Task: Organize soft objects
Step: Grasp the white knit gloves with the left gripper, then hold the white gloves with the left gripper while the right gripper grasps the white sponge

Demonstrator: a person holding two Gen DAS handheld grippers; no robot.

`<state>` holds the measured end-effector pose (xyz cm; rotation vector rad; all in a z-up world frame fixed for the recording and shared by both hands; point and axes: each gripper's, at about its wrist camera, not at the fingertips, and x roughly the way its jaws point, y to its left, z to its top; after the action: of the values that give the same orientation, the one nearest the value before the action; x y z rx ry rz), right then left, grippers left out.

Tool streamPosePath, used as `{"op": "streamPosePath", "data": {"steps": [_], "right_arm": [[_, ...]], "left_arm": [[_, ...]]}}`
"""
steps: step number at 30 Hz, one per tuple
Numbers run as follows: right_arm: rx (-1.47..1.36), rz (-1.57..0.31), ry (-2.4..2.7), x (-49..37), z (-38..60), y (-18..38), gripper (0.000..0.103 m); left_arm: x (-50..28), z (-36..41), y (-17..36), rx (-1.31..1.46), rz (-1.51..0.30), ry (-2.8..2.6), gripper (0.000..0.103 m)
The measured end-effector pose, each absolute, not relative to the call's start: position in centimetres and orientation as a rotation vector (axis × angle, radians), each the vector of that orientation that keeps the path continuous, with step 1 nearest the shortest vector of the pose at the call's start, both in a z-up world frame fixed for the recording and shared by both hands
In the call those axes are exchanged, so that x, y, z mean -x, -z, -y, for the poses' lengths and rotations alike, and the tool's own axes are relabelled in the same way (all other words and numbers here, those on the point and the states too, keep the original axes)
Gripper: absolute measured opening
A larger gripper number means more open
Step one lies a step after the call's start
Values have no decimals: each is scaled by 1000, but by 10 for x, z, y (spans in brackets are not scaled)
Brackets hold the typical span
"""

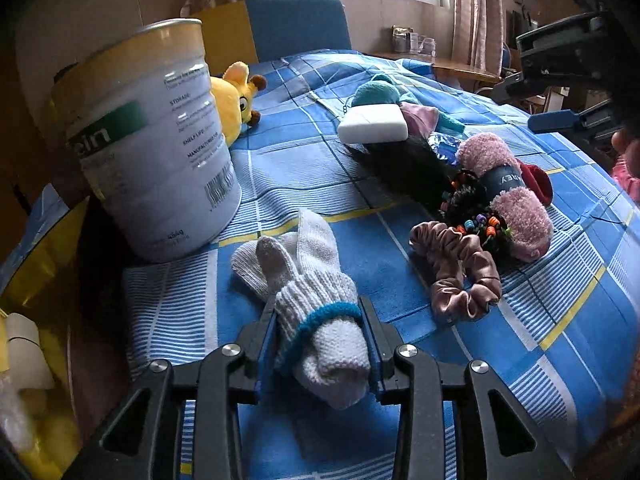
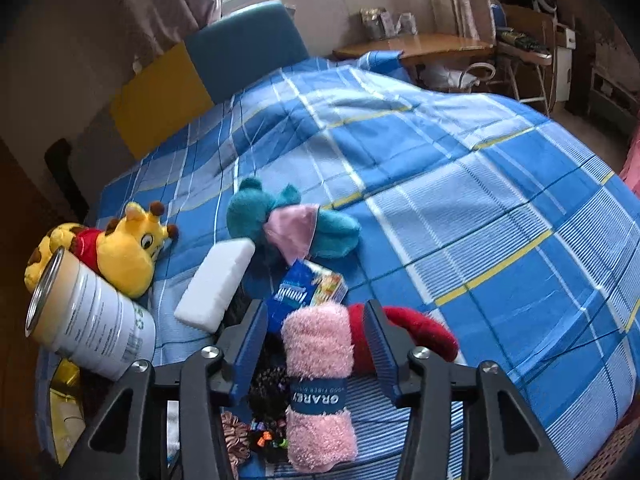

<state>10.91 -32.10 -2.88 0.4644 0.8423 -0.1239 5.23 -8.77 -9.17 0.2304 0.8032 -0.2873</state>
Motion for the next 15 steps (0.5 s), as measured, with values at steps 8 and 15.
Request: {"op": "streamPosePath", "data": {"steps": [8, 15], "right_arm": [[-450, -955, -33, -129, 290, 40, 51], [-380, -1021, -20, -176, 259, 34, 83]], "left_arm": [[-51, 82, 93, -199, -779, 314, 37], [-51, 80, 93, -179, -771, 326, 37]]}}
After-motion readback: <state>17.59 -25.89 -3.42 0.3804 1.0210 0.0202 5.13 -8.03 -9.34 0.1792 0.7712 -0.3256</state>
